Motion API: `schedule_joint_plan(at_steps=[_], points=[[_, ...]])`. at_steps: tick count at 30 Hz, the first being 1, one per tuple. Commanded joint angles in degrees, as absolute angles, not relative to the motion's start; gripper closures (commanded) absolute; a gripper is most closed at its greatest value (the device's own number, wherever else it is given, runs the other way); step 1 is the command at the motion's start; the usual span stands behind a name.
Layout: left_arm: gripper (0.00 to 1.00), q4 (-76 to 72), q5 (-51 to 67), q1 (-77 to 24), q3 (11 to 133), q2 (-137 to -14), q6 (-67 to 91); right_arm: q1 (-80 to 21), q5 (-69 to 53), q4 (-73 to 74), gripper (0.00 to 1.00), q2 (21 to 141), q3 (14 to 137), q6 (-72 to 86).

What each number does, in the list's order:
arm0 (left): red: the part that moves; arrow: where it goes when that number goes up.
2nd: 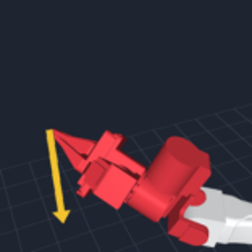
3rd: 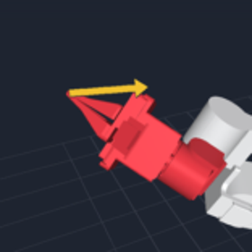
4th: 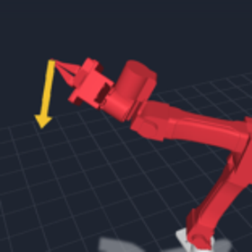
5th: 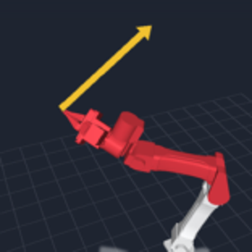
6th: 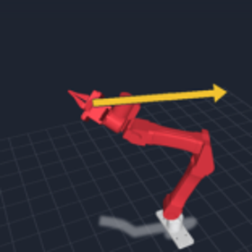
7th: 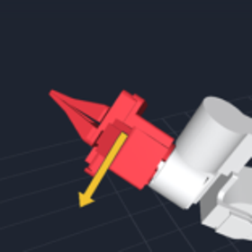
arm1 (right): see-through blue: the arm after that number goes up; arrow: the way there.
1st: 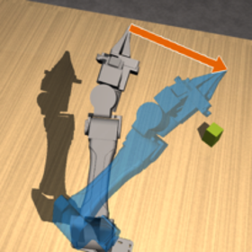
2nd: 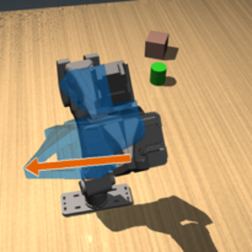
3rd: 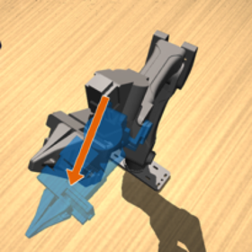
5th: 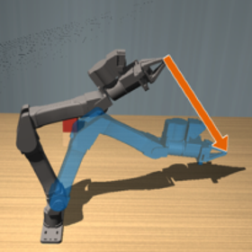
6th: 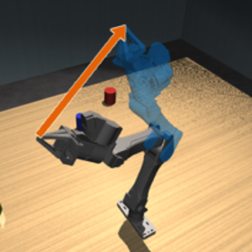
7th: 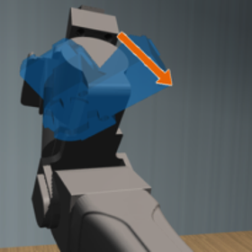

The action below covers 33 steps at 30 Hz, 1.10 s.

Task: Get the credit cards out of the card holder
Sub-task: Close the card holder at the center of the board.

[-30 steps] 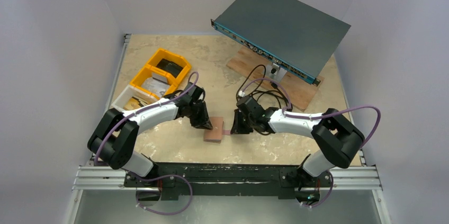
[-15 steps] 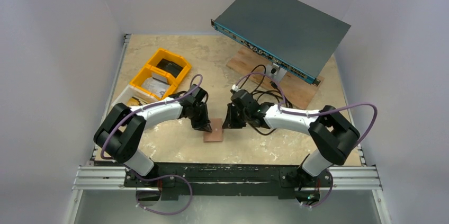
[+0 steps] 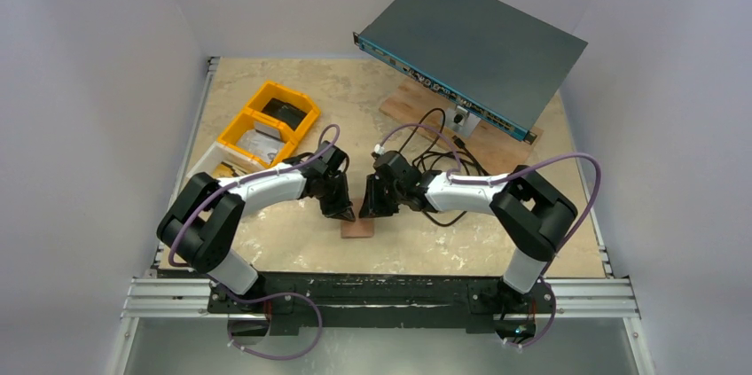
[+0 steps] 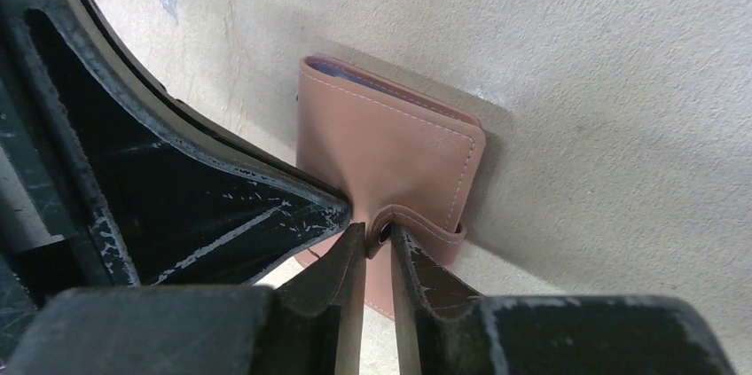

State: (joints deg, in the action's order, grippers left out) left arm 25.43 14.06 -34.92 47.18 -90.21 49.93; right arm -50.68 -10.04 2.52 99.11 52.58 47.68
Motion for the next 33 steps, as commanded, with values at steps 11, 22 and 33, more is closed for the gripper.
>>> schedule_joint_plan(at_steps=[11,22,33], points=[[1.00,29.47,11.05,-35.56,49.48,-87.38,48.13,-51.00,-10.99,-1.36,0.73,100.91,52.79,50.26],[0.91,39.63,4.42,-35.47,54.28,-74.28,44.71,-50.98,-10.33,-0.09,0.73,100.00,53.65,50.04],[0.38,47.44,-0.91,-35.18,62.19,-63.60,37.73,-50.98,-9.78,3.83,0.64,96.09,60.37,48.10]])
